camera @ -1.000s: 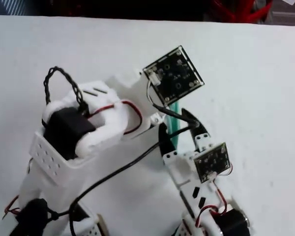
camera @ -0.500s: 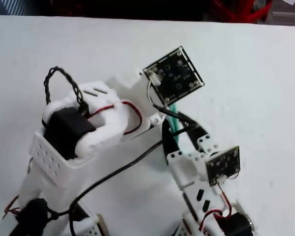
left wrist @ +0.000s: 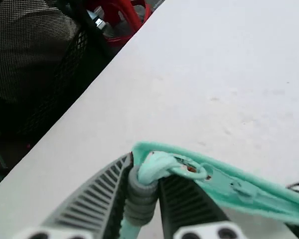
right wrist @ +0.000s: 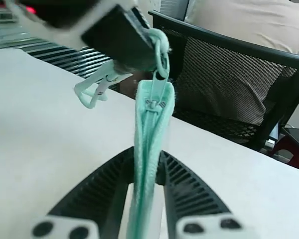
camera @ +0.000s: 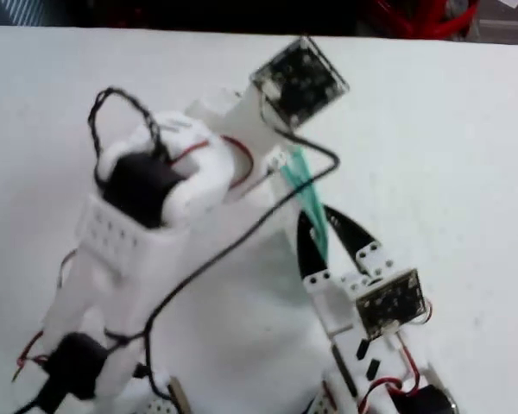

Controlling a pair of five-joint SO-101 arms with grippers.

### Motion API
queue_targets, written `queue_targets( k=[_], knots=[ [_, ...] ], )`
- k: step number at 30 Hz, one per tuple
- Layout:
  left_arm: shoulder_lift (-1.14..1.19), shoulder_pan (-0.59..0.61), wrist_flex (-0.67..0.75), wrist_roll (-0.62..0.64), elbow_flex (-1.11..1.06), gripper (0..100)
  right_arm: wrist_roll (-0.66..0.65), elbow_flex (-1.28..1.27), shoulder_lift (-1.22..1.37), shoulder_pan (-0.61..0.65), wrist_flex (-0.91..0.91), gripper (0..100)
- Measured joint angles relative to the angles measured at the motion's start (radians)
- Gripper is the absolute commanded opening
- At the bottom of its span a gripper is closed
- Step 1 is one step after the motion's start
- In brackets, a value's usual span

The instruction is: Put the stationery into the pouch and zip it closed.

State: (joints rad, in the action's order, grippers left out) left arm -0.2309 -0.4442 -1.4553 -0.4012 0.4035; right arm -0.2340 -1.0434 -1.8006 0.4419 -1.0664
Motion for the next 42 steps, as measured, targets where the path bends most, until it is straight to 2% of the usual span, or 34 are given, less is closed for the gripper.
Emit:
queue_targets(
  k=[8, 15, 22, 25, 28, 31, 32, 36, 42],
  knots=[
    [0.072, 0.115, 0.029, 0.0, 0.0, 2, -0.034, 0.011, 0.0, 0.037, -0.034, 1.9],
    [0.08, 0.226, 0.167, 0.0, -0.046, 2, -0.037, 0.009, 0.003, 0.043, -0.038, 1.9],
    [0.08, 0.259, 0.242, 0.0, -0.149, 2, -0.037, 0.005, 0.003, 0.049, -0.035, 1.9],
    [0.08, 0.261, 0.252, 0.0, -0.15, 3, -0.037, -0.051, 0.002, 0.049, 0.031, 1.9],
    [0.08, 0.264, 0.258, 0.0, -0.15, 11, -0.037, -0.124, -0.009, 0.048, 0.112, 1.9],
    [0.08, 0.261, 0.244, 0.005, -0.146, 26, -0.037, -0.173, -0.009, -0.028, 0.201, 1.9],
    [0.08, 0.259, 0.227, 0.018, -0.133, 28, -0.041, -0.187, -0.009, -0.063, 0.239, 1.9],
    [0.08, 0.249, 0.166, 0.127, -0.032, 28, -0.1, -0.222, 0.003, -0.195, 0.382, 1.9],
    [0.075, 0.238, 0.091, 0.146, 0.147, 28, -0.187, -0.229, 0.005, -0.345, 0.589, 1.9]
  ],
)
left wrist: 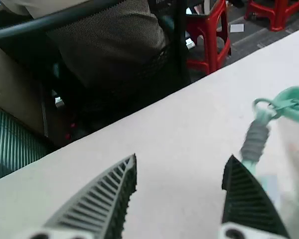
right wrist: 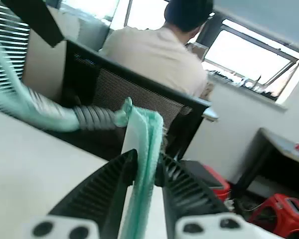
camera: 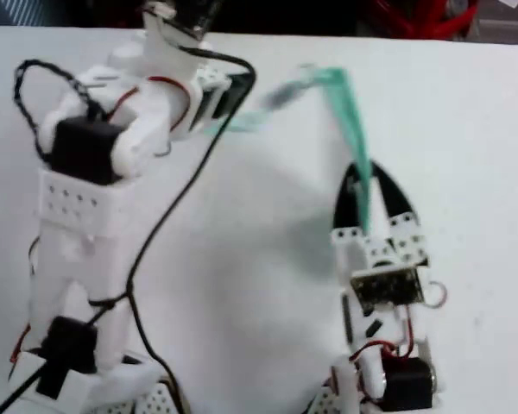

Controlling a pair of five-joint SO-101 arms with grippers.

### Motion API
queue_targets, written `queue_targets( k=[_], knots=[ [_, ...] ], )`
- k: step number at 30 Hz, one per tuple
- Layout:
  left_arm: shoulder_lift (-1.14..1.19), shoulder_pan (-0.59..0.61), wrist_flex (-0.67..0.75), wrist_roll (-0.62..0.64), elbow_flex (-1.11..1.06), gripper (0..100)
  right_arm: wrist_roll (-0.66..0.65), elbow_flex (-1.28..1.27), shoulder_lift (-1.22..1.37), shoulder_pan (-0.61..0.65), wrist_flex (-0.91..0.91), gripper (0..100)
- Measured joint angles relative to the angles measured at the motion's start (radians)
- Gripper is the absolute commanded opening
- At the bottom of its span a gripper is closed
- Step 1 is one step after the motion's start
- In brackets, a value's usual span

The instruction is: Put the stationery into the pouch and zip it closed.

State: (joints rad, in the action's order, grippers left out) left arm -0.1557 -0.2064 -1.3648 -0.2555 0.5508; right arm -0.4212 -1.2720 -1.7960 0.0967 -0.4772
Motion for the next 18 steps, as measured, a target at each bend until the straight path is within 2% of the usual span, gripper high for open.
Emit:
queue_targets(
  k=[4, 8, 10, 14, 18],
  knots=[
    [0.0, 0.044, -0.037, 0.06, 0.023, 28, -0.063, -0.029, 0.035, -0.038, 0.163, 1.9],
    [0.0, 0.175, -0.12, 0.213, 0.017, 28, -0.087, -0.054, 0.166, -0.034, 0.298, 1.9],
    [-0.003, 0.23, -0.17, 0.236, -0.035, 28, -0.089, -0.054, 0.255, -0.003, 0.359, 1.9],
    [-0.005, 0.275, -0.206, 0.212, -0.265, 28, -0.092, -0.055, 0.433, 0.12, 0.471, 1.9],
    [-0.017, 0.322, -0.081, 0.167, -0.617, 28, -0.091, -0.044, 0.597, 0.27, 0.522, 1.9]
  ],
)
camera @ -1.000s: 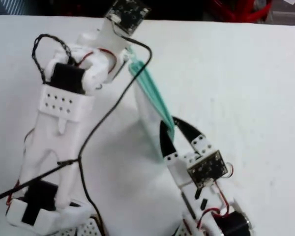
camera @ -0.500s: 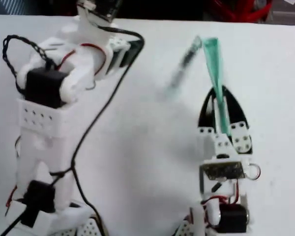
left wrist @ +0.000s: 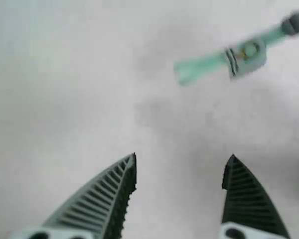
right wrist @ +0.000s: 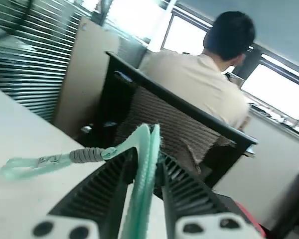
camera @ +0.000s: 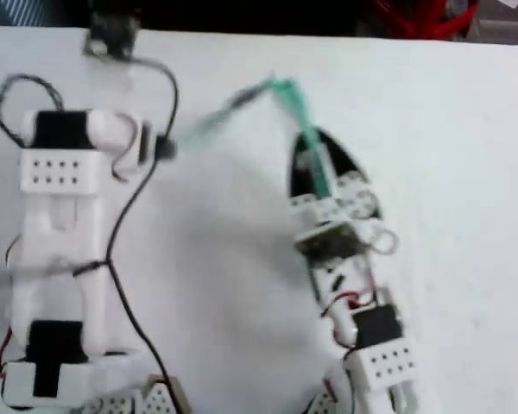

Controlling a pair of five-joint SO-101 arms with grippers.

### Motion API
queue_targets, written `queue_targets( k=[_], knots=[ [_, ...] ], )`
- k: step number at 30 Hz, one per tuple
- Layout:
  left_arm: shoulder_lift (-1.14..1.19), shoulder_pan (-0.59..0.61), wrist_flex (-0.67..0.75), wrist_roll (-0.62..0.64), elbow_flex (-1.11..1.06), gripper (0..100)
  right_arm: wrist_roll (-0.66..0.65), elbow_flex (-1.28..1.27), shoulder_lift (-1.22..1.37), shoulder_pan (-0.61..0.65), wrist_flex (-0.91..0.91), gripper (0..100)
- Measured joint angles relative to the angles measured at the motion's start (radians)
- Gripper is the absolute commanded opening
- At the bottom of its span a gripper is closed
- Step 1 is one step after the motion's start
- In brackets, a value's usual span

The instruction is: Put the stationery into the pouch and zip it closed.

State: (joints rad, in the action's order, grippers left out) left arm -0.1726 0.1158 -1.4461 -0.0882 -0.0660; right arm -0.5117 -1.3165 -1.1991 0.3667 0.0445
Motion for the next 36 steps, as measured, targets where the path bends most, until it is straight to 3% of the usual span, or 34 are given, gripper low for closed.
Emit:
queue_targets(
  k=[8, 16, 22, 28, 36],
  knots=[
    [-0.282, 0.061, 0.368, -0.006, -0.592, 28, 0.0, -0.009, 0.273, 0.265, 0.031, 1.9],
    [-0.522, 0.051, 0.511, -0.006, -0.809, 28, -0.006, -0.041, 0.575, 0.391, 0.054, 3.4],
    [-0.529, 0.051, 0.512, -0.006, -0.813, 28, -0.006, -0.037, 0.723, 0.462, 0.057, 29.4],
    [-0.479, 0.051, 0.54, -0.006, -0.813, 28, -0.006, -0.009, 0.64, 0.46, -0.15, 29.3],
    [-0.384, 0.057, 0.72, -0.006, -0.885, 28, -0.005, -0.003, 0.057, 0.459, -0.644, 27.2]
  ],
)
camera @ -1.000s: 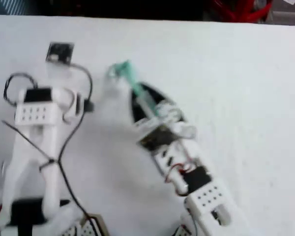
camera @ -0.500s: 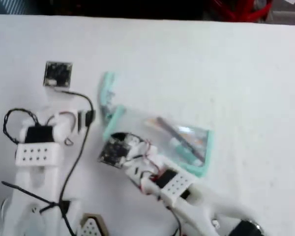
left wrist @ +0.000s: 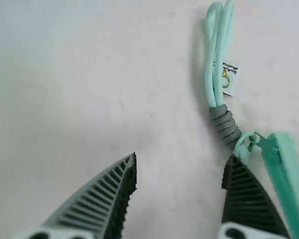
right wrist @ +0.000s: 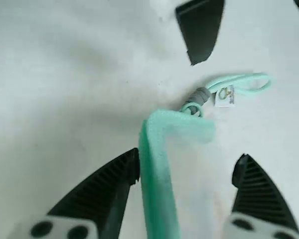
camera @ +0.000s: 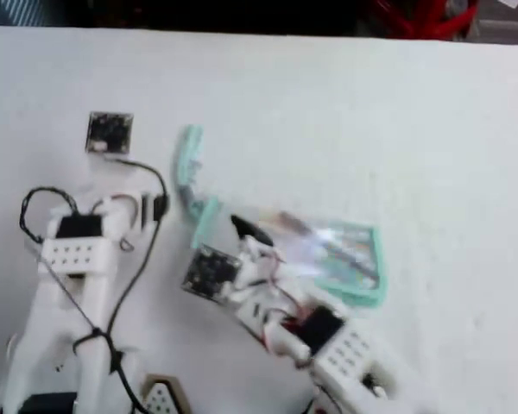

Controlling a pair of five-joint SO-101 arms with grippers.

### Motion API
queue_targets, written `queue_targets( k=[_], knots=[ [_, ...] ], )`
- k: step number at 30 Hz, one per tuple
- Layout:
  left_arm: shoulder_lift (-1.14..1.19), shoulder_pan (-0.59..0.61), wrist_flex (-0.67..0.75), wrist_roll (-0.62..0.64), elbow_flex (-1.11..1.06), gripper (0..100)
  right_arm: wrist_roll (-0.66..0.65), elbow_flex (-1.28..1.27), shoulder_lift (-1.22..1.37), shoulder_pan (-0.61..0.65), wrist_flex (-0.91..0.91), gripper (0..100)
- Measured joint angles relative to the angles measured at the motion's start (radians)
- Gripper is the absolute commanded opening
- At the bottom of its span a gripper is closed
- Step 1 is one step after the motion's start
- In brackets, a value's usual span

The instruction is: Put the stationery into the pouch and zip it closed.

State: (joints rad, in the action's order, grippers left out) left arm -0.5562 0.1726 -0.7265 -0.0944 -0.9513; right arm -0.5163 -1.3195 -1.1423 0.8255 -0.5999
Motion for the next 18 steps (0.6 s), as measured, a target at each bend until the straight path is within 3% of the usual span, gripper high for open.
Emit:
queue_targets(
  k=[4, 6, 10, 12, 18],
  knots=[
    [0.009, 0.0, 0.031, 0.0, -0.011, 28, 0.0, 0.015, -0.379, -0.06, -0.235, 0.0],
    [0.009, -0.014, 0.035, 0.0, -0.011, 28, 0.0, 0.02, -0.542, -0.176, -0.287, 8.3],
    [0.011, -0.06, 0.043, 0.0, -0.032, 28, -0.002, 0.005, -0.592, -0.528, -0.296, 1.2],
    [0.011, -0.077, 0.043, -0.003, -0.034, 28, -0.003, -0.015, -0.578, -0.666, -0.295, 2.4],
    [0.011, -0.087, 0.038, -0.071, -0.035, 28, -0.054, -0.044, -0.362, -0.875, -0.245, 1.8]
  ],
)
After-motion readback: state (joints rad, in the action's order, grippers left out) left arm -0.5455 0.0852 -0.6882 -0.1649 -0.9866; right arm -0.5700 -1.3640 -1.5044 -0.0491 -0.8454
